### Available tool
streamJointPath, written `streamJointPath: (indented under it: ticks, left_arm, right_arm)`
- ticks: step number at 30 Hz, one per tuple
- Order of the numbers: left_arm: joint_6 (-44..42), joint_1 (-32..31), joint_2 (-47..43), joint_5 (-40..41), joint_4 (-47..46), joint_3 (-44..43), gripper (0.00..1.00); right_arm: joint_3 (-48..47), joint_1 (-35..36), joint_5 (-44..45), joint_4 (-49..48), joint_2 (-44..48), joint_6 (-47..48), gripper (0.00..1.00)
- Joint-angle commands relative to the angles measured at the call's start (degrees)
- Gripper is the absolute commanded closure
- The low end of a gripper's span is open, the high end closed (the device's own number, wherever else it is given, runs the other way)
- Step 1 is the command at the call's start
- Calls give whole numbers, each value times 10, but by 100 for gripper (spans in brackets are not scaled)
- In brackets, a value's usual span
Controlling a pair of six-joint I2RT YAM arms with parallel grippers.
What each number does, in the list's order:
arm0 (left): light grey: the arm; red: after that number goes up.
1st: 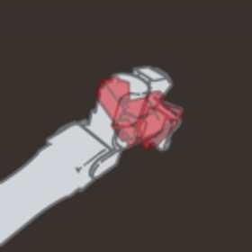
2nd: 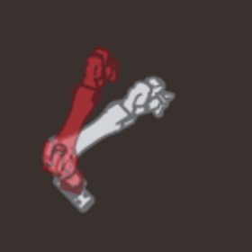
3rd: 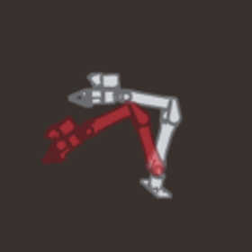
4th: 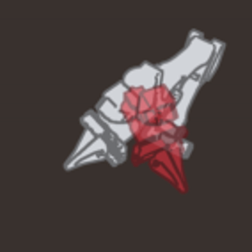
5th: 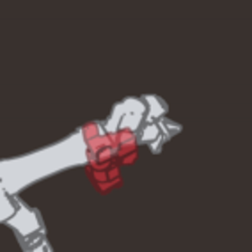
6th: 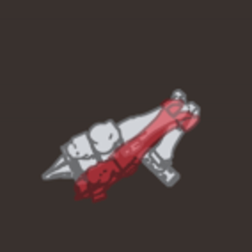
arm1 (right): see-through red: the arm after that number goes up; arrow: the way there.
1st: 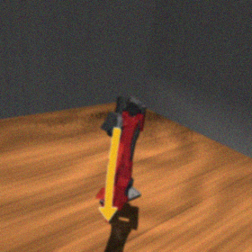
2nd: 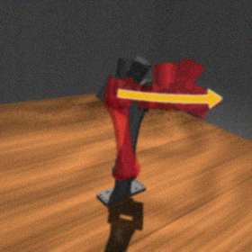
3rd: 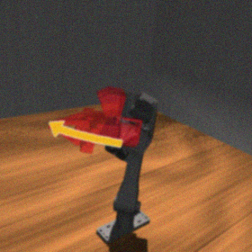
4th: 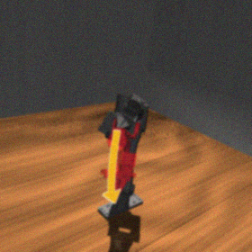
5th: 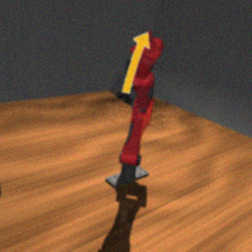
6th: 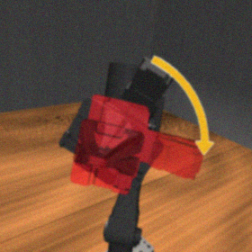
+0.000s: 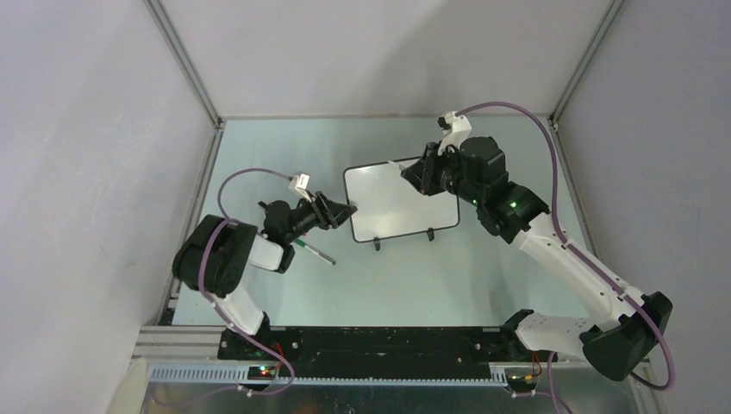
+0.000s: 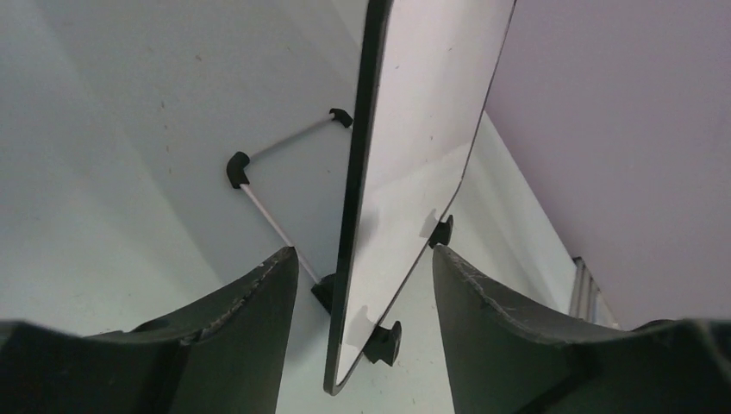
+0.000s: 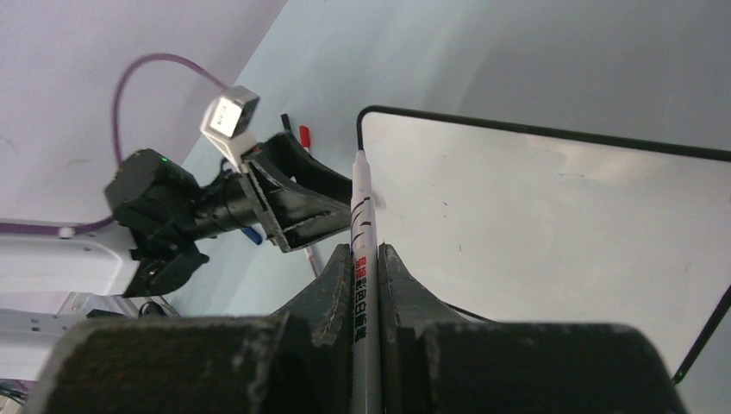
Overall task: Write a sentence on the whiteboard
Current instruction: Hold the whiteboard on the whiteboard stand.
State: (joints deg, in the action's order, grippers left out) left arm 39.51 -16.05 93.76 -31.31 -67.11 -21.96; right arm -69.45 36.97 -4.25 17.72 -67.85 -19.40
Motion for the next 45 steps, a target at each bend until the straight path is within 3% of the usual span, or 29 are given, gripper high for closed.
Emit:
streamJointPath:
  ticks: [1, 5, 13, 25, 45]
  left_arm:
    - [85, 15, 71, -62, -165, -14, 39]
    - [126, 27, 101, -91, -204, -25, 55]
    - [115, 28, 92, -107, -187, -25, 54]
    - [127, 29, 117, -133, -160, -50, 70]
    - [-14, 34, 44, -92, 105, -68, 71]
  right_arm:
    - [-40, 2, -13, -16, -12, 7, 100]
    - [-47, 4, -20, -18, -23, 7, 100]
    - [-48, 5, -26, -24, -38, 6, 100]
    - [-52, 30, -13, -31, -78, 13, 100]
    - [-65, 71, 28, -21, -123, 39, 100]
